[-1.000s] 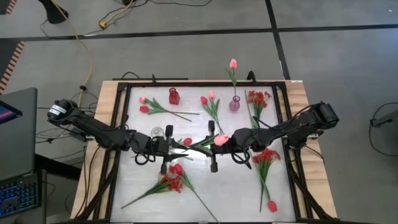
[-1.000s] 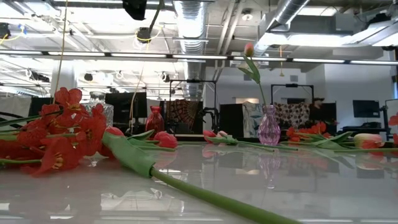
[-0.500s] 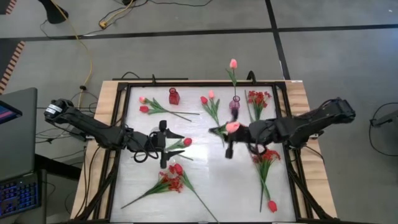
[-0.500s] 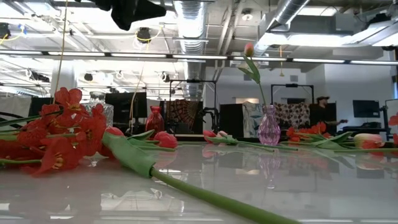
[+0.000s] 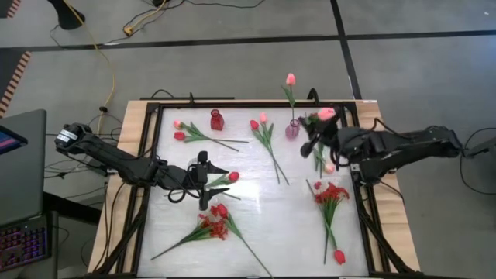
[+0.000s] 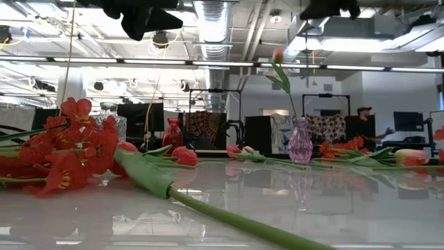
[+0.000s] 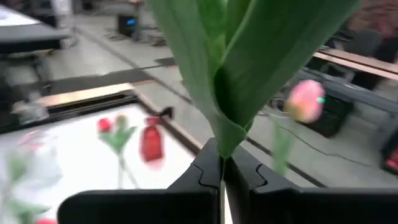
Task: Sort flowers into vase by color
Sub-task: Put the pink tulip into the purple vase
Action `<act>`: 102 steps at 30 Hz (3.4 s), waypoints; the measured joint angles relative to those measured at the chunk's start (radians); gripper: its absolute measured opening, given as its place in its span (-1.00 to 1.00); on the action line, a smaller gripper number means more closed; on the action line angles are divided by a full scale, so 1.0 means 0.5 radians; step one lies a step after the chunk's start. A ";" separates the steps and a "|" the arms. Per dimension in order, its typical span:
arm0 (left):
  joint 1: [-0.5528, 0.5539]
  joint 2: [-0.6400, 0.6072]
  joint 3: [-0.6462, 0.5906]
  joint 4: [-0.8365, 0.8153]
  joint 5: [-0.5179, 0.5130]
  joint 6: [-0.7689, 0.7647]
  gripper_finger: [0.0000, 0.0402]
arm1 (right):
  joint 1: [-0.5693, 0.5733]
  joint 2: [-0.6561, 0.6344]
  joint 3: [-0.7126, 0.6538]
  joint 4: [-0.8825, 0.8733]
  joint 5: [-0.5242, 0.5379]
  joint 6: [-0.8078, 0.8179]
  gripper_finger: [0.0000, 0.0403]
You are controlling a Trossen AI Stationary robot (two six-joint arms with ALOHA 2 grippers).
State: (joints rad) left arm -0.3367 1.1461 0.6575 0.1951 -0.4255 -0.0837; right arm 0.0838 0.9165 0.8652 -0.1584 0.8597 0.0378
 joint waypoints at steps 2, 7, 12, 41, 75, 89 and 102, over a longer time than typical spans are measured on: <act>0.000 0.000 0.000 0.001 0.000 0.000 0.24 | -0.103 -0.028 -0.087 0.131 -0.002 -0.001 -0.85; 0.000 0.001 0.000 0.002 -0.001 -0.023 0.24 | -0.359 -0.025 -0.253 0.447 -0.176 -0.069 -0.82; 0.000 0.001 0.000 -0.009 -0.001 -0.037 0.24 | -0.539 0.004 -0.367 0.611 -0.359 -0.039 -0.84; 0.036 0.002 0.000 -0.056 0.003 -0.021 0.24 | -0.775 0.208 -0.378 0.462 -0.421 0.235 -0.82; 0.036 0.002 -0.001 -0.050 0.054 -0.037 0.24 | -0.916 0.302 -0.378 0.300 -0.476 0.374 -0.28; 0.036 0.002 -0.002 -0.050 0.108 -0.066 0.24 | -1.038 0.302 -0.209 -0.296 -0.789 0.457 0.29; 0.034 0.002 -0.002 -0.065 0.140 -0.084 0.24 | -0.872 0.302 -0.016 -0.660 -1.360 0.757 0.29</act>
State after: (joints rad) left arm -0.3195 1.1473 0.6567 0.1628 -0.3554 -0.1256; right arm -0.3520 1.0676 0.8574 -0.4884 0.1797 0.4163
